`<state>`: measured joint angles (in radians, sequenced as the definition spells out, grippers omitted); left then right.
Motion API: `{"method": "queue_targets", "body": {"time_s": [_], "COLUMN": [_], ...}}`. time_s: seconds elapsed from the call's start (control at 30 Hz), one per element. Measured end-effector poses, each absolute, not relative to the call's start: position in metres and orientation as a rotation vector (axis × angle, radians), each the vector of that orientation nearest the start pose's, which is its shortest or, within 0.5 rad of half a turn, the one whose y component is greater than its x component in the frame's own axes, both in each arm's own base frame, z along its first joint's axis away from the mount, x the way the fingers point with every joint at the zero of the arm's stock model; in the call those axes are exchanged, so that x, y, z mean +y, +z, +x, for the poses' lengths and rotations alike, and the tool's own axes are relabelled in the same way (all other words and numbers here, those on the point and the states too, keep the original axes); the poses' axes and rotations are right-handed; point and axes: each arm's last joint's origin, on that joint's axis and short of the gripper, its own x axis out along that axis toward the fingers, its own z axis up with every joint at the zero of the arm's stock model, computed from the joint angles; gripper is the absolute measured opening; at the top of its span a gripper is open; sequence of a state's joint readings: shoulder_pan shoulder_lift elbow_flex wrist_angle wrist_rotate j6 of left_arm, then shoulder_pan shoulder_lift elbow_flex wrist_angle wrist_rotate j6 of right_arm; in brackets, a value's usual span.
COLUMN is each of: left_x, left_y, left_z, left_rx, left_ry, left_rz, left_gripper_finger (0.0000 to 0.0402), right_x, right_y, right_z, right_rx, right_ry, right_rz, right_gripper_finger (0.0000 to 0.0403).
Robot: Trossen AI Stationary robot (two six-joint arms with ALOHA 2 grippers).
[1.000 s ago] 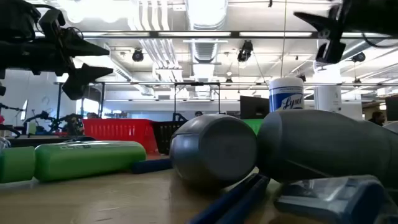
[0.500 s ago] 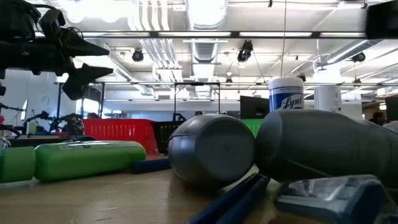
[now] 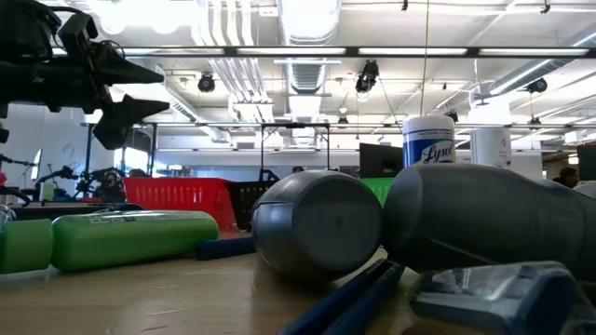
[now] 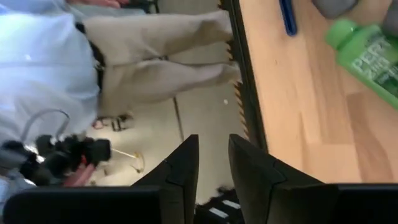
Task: Pick & Place Travel size toiletries
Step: Put the green shampoo into the blue basket
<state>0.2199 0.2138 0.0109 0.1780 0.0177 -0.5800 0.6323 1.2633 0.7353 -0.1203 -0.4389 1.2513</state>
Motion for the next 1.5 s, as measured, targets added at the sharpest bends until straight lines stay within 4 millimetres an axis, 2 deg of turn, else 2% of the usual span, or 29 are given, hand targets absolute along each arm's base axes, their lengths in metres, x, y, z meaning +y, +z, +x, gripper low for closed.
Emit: {"method": "queue_targets", "body": {"time_s": [0.2, 0.4, 0.5, 0.6, 0.73, 0.83, 0.93, 1.07, 1.23, 1.5], "left_x": [0.024, 0.024, 0.024, 0.024, 0.024, 0.024, 0.024, 0.024, 0.024, 0.024], "left_y": [0.166, 0.166, 0.166, 0.166, 0.166, 0.166, 0.166, 0.166, 0.166, 0.166], "left_z": [0.108, 0.108, 0.108, 0.108, 0.108, 0.108, 0.108, 0.108, 0.108, 0.108], "left_rx": [-0.035, -0.035, -0.035, -0.034, -0.034, -0.034, -0.034, -0.034, -0.035, -0.035], "left_ry": [0.204, 0.204, 0.204, 0.205, 0.205, 0.205, 0.205, 0.205, 0.204, 0.204], "left_rz": [-0.581, -0.581, -0.581, -0.581, -0.581, -0.581, -0.581, -0.581, -0.581, -0.581], "left_gripper_finger": [0.0229, 0.0229, 0.0229, 0.0229, 0.0229, 0.0229, 0.0229, 0.0229, 0.0229, 0.0229], "right_x": [0.171, 0.181, 0.195, 0.212, 0.224, 0.231, 0.239, 0.243, 0.233, 0.222], "right_y": [0.228, 0.197, 0.185, 0.183, 0.187, 0.199, 0.206, 0.199, 0.179, 0.159], "right_z": [0.202, 0.216, 0.224, 0.230, 0.230, 0.231, 0.236, 0.241, 0.247, 0.251], "right_rx": [1.181, 1.255, 1.365, 1.492, 1.624, 1.560, 1.466, 1.458, 1.480, 1.475], "right_ry": [0.501, 0.390, 0.438, 0.481, 0.411, 0.333, 0.312, 0.310, 0.256, 0.244], "right_rz": [1.057, 0.978, 0.889, 0.725, 0.371, 0.055, -0.129, -0.178, -0.240, -0.208], "right_gripper_finger": [0.0100, 0.0123, 0.0146, 0.0175, 0.0214, 0.0241, 0.0265, 0.0285, 0.0294, 0.0271]}}
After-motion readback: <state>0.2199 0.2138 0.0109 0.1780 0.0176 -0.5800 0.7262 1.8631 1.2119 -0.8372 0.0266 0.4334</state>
